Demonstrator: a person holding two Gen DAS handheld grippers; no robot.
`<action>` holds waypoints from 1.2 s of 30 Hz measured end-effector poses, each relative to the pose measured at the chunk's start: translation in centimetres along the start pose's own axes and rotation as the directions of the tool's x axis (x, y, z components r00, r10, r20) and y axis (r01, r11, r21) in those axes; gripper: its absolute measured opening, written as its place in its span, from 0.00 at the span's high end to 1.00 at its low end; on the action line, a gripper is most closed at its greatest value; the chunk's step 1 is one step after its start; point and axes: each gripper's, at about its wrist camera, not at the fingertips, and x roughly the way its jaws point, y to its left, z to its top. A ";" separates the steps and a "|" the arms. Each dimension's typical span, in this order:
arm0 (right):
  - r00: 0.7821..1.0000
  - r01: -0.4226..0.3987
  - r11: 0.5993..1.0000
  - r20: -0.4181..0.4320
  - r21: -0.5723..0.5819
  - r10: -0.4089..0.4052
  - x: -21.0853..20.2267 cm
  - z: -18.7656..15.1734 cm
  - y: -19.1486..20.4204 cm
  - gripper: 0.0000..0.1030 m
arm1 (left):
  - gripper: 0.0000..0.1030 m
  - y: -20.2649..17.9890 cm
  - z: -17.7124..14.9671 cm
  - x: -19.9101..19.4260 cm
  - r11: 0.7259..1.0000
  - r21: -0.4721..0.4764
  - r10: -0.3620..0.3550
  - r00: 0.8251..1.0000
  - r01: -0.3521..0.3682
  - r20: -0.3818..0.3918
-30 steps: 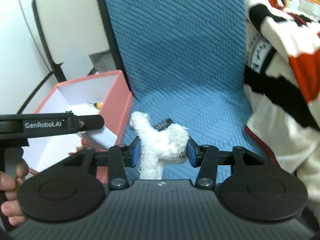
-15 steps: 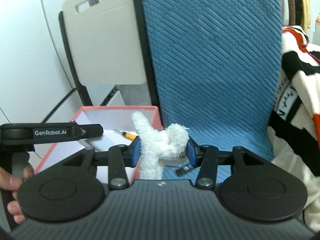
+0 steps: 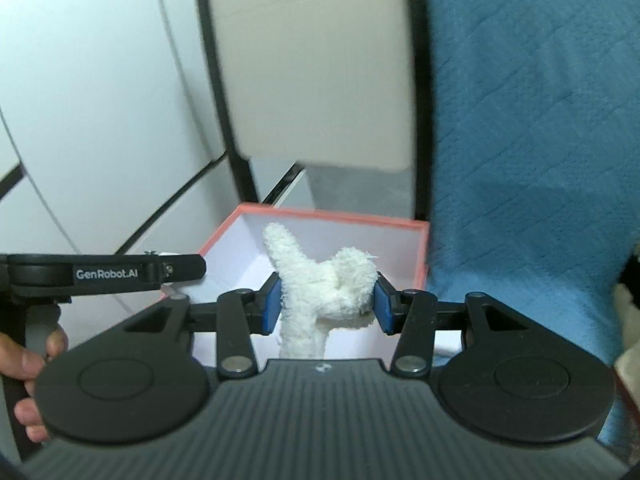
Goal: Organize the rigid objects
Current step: 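Open both grippers to drop the charger and fuzzy clip into the box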
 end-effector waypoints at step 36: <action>0.998 0.010 0.999 -0.065 -0.047 -0.013 1.5 -3.9 -0.5 0.36 | 0.32 0.4 -3.1 0.4 1.000 -0.014 0.023 1.000 -0.023 0.010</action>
